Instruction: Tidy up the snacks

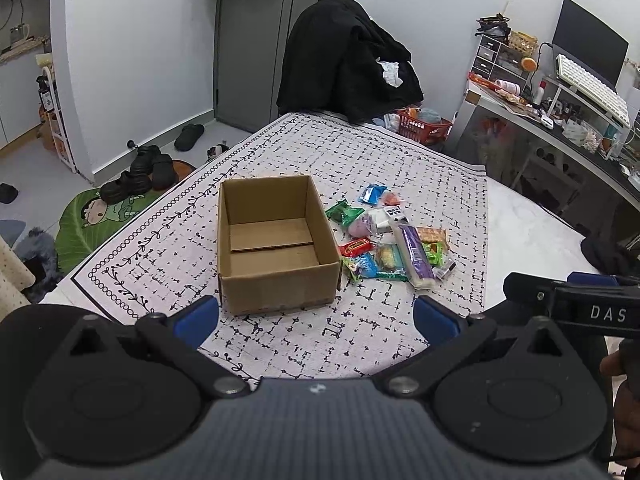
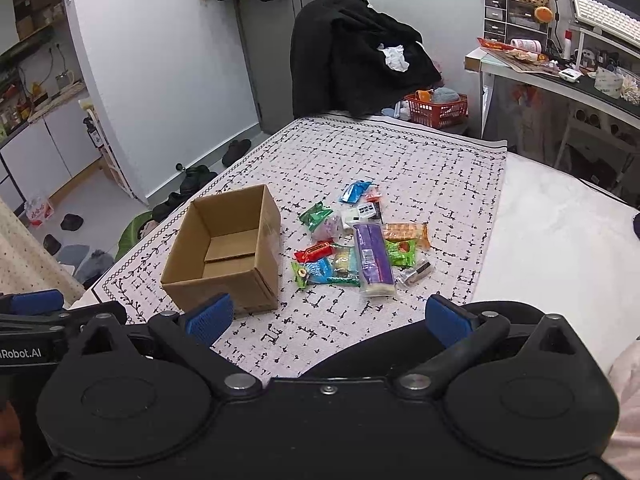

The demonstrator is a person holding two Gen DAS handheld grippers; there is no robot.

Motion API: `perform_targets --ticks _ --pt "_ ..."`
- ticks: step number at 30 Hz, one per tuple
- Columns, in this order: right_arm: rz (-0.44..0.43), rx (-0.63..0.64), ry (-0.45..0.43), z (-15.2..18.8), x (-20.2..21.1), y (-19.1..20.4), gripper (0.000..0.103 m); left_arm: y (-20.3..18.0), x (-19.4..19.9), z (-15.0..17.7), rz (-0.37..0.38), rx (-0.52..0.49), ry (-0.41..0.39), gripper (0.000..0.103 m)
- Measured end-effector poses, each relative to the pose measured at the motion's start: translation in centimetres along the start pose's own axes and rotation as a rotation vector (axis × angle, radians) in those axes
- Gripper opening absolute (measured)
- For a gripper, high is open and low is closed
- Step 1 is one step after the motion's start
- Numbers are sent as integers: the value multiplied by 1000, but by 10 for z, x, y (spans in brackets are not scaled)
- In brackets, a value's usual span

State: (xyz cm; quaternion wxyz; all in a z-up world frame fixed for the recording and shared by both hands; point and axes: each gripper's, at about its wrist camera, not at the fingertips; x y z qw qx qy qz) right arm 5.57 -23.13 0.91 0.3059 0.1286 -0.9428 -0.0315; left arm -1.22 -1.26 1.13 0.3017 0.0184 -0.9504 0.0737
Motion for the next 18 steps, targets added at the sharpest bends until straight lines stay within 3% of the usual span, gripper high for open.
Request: perform_targets --ticks 18 --pt "-6 -9 -10 0 2 -4 103 -1 2 -3 -1 3 -6 103"
Point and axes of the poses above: each gripper's, at about its wrist camera, not at the fingertips, and x roughly against the way its jaws point, y to its left, z to its underside, and after that the axes turned 9 degrees about -y, right-handed
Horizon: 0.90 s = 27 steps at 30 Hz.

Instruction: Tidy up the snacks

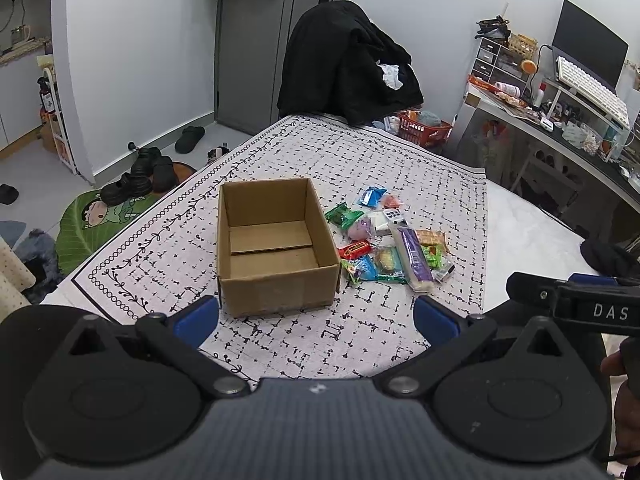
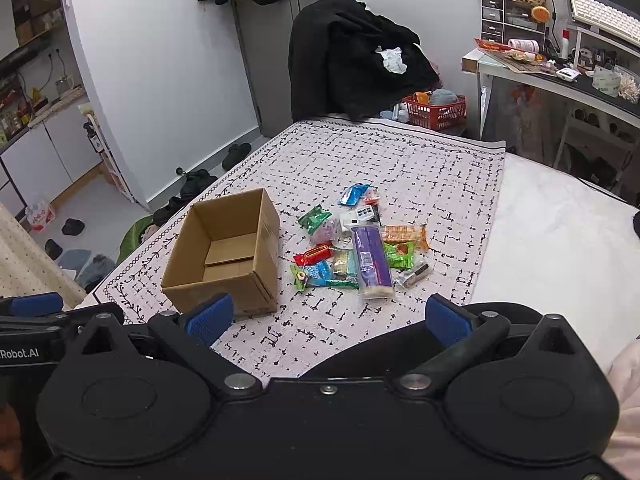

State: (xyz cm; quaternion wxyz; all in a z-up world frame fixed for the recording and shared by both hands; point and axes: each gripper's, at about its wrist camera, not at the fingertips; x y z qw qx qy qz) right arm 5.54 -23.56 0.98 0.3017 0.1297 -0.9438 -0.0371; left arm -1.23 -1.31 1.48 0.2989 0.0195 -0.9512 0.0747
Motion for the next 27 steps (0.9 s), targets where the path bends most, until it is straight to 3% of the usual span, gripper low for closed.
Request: perform_targets --ticks 27 --pt "-20 -28 7 -2 -10 -11 103 1 -2 -4 10 19 -31 103"
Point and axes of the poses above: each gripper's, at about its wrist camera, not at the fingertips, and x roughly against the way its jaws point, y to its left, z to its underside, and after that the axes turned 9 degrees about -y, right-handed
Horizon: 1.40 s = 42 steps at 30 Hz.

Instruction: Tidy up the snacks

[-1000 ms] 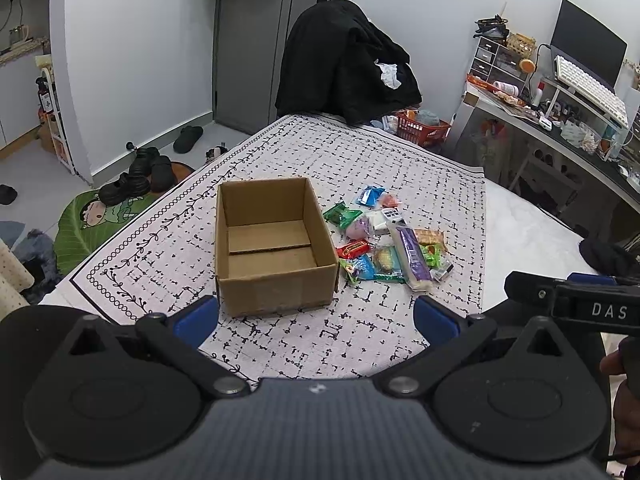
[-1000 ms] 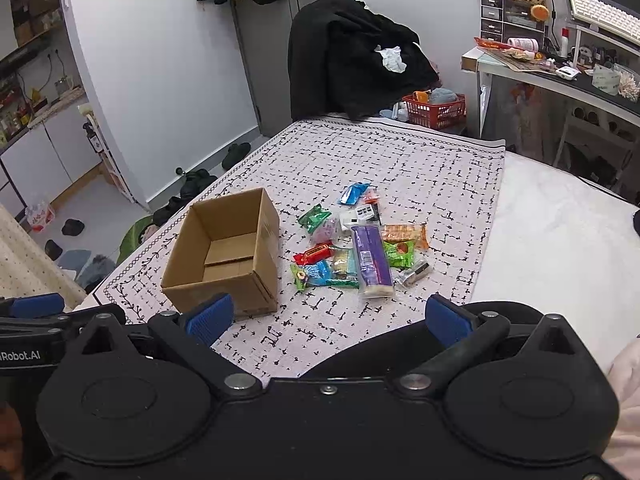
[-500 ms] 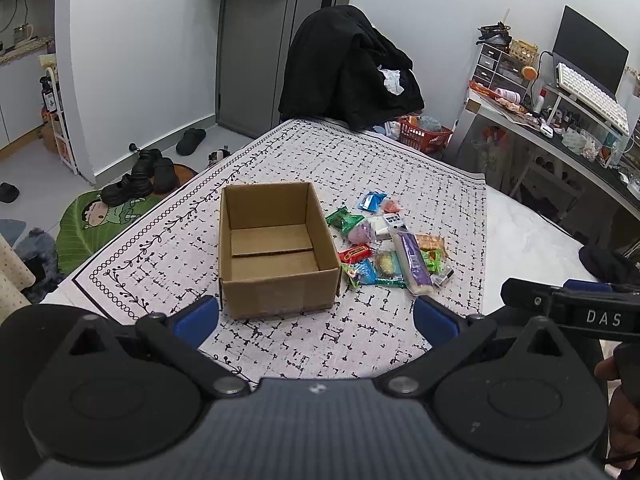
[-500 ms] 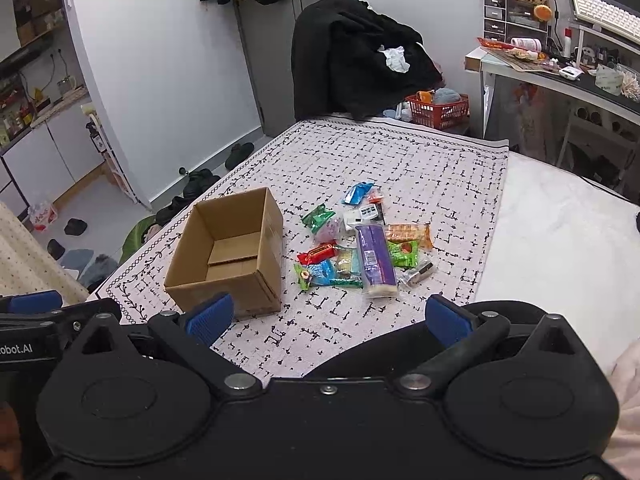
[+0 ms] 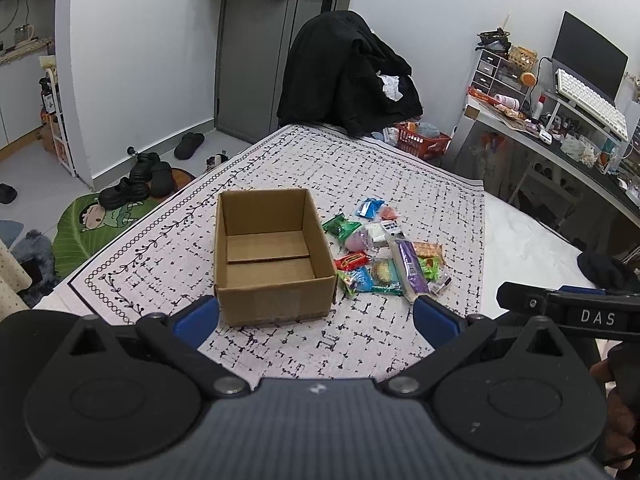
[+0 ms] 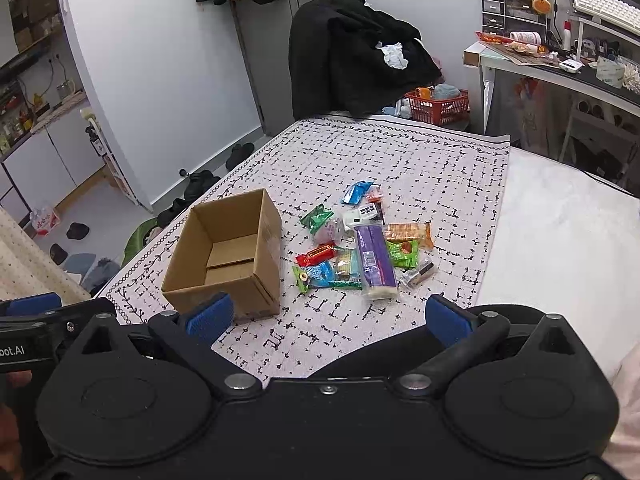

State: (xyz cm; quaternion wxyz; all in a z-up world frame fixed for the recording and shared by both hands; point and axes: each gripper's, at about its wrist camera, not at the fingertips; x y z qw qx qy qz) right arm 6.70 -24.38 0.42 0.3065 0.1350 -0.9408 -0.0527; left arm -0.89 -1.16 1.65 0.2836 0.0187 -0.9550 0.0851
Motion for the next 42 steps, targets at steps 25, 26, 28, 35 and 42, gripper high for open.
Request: perform_targets --ticks 25,26,28,35,42 --pt "-34 -86 39 -12 -57 -61 79 -46 -75 -3 112 23 20 80" --pt "-32 -94 44 -12 -60 -64 78 -49 -80 -3 115 27 23 77" --pt "-29 -115 55 -12 -68 -71 76 -51 -89 -3 119 37 32 75" --pt "9 -179 93 -11 -95 -94 76 -64 -121 0 118 44 68 71" --pt "32 -228 140 -6 -123 -114 77 -76 -157 7 97 52 106 71"
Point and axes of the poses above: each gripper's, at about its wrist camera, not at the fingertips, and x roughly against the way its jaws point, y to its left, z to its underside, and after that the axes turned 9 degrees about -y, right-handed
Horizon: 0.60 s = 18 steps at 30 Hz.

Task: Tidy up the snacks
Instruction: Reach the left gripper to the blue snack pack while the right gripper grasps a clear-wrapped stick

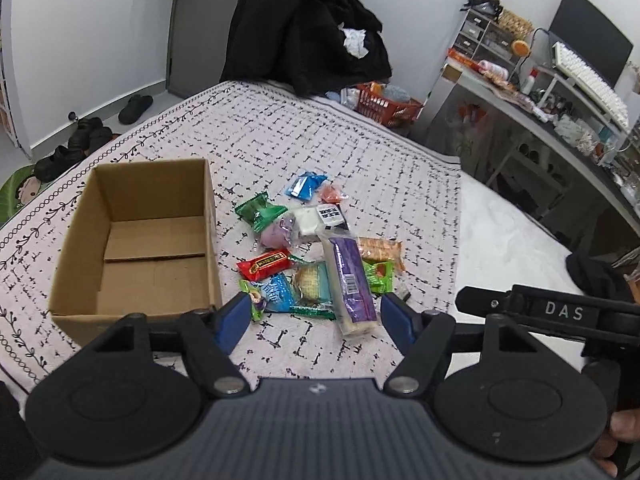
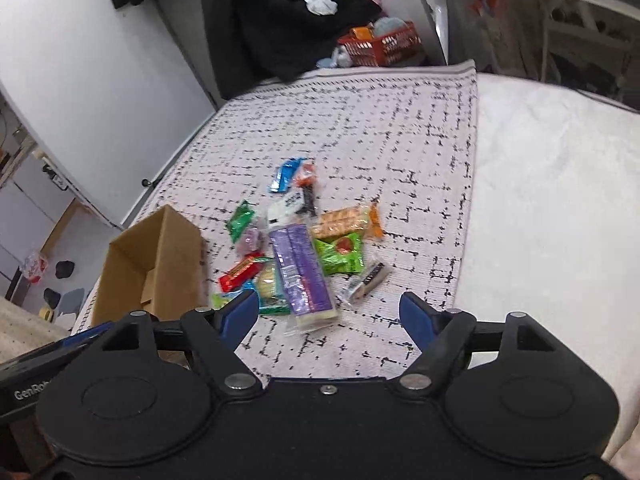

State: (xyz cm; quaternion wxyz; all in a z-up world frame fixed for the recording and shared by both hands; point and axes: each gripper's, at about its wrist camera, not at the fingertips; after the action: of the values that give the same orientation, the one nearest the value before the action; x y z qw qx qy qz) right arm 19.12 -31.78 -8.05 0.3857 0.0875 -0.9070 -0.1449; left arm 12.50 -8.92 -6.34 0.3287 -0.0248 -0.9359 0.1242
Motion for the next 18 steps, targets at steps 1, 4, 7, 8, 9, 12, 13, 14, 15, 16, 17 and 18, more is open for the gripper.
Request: perform_targets --ticks 1,4,7,8,9,12,13,14,15,16,17,18 --pt "-4 -9 9 0 -4 -2 77 -1 -6 1 -10 1 6 71" --pt "-18 -41 31 -2 -16 -9 82 -2 -22 2 -21 19 18 75" --pt "-28 -98 49 -6 -28 -19 88 -1 -38 4 -48 41 32 75" --pt "-25 -112 53 -7 -32 -21 89 -1 -43 5 -54 52 35 75" --pt "-18 -124 57 -8 -36 -24 92 -2 -47 5 -57 62 37 76" --pt "-12 -158 71 -10 -47 -29 101 -5 -61 8 -64 77 35 82" --pt "-12 -170 82 -10 -52 -31 102 -6 -65 9 -72 82 31 83" --pt "-11 -183 93 -10 -56 -33 102 -6 -70 9 -83 91 27 86" --pt "-10 -196 102 -10 -59 -35 102 -7 -73 10 -92 100 29 88" --pt "-10 -213 109 -11 -63 -38 102 -7 -78 10 -104 109 30 89" --pt "-9 -227 115 -10 -66 -40 102 -8 -83 11 -116 114 33 89" --pt "-8 -239 119 -10 -69 -43 102 -9 -87 11 -126 116 33 89"
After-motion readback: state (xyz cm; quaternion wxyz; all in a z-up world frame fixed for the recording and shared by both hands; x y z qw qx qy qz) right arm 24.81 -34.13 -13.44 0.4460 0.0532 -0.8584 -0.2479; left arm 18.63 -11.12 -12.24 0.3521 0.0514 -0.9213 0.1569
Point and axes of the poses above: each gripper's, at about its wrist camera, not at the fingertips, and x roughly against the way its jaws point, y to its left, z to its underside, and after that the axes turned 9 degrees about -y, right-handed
